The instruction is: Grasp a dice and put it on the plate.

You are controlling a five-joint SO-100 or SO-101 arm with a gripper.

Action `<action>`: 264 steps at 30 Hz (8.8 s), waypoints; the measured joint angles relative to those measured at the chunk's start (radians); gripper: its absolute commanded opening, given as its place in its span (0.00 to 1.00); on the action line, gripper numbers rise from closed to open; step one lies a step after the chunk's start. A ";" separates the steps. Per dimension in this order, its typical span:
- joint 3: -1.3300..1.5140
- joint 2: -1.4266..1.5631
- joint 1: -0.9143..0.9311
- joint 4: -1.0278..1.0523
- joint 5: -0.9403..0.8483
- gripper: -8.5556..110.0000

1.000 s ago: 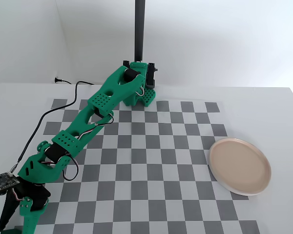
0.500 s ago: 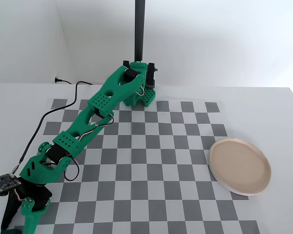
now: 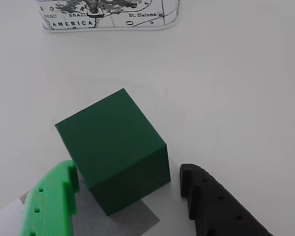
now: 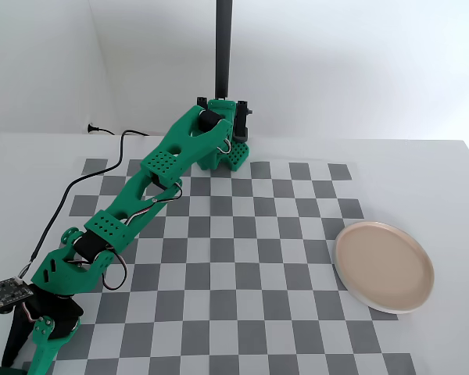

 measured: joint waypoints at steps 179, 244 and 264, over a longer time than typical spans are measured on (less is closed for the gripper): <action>1.285 1.532 -0.526 0.278 0.342 0.04; 1.367 1.244 -1.348 0.446 0.275 0.04; 1.367 1.198 -1.450 0.446 0.311 0.31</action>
